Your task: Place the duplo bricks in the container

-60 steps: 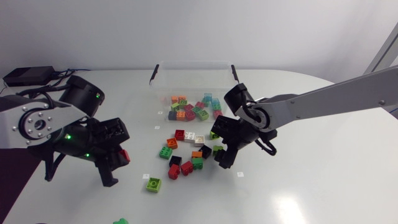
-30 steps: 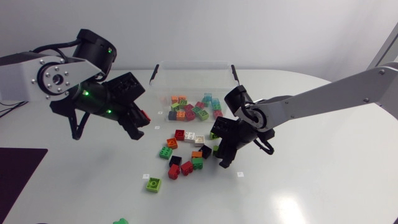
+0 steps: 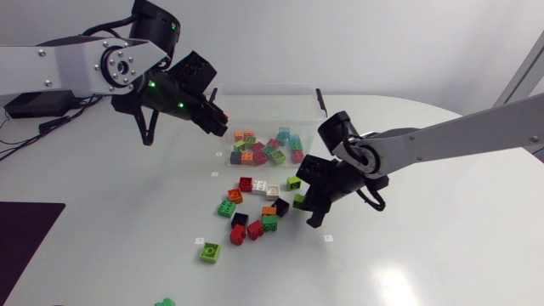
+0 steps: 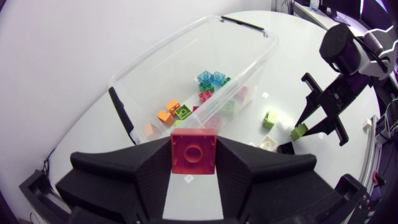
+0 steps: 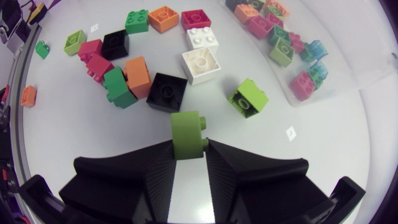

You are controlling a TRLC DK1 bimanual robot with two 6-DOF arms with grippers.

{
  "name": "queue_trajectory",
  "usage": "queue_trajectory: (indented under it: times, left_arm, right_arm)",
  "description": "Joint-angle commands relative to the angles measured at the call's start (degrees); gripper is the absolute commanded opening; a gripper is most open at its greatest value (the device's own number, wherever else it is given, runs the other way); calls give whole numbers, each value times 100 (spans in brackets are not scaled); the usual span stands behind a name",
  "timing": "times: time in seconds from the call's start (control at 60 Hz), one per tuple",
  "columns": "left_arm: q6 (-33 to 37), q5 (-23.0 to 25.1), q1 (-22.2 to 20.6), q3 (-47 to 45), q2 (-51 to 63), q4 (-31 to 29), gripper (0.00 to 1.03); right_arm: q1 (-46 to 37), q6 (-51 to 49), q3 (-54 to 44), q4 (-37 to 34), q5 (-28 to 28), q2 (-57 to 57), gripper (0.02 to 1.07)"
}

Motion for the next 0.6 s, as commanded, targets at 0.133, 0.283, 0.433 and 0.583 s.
queue_trajectory:
  times: [0.133,0.283,0.433,0.583]
  left_arm:
    - [-437,141,59,723,537,244,25]
    - [-709,141,111,996,783,525,25]
    - [-885,141,138,1365,1187,595,25]
    - [-894,132,129,1576,1451,604,57]
  right_arm:
    - [-212,-80,-265,-375,-208,-830,29]
    - [-414,-88,-116,-709,-366,-1243,29]
    - [-563,-9,236,-1007,-533,-1480,29]
    - [-634,210,657,-1130,-639,-1595,29]
